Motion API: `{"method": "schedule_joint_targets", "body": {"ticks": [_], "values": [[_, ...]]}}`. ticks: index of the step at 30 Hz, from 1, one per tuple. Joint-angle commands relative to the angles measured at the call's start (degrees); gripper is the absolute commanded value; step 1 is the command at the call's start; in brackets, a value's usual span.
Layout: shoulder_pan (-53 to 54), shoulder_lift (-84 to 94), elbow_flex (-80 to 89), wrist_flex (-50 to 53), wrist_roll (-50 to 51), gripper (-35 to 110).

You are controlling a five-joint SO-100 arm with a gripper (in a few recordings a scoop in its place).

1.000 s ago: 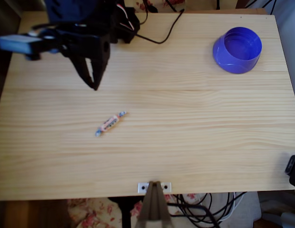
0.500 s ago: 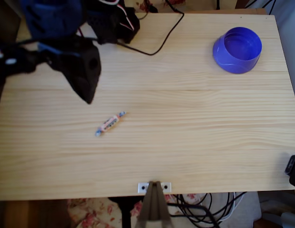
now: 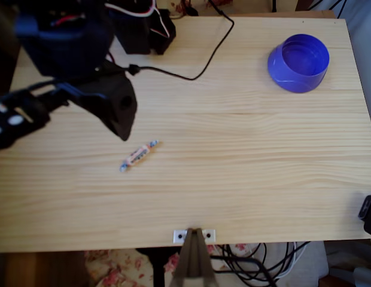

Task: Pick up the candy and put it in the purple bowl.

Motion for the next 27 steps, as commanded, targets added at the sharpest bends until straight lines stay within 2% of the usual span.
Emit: {"method": "schedule_joint_targets", "body": {"ticks": [1, 21, 27], "values": [[0.4, -1.4, -4.0, 1.3, 0.9, -1], [-4.8, -12.7, -13.7, 1.2, 9.3, 3], [-4.5, -16.3, -15.5, 2.3, 10.0, 9]]}}
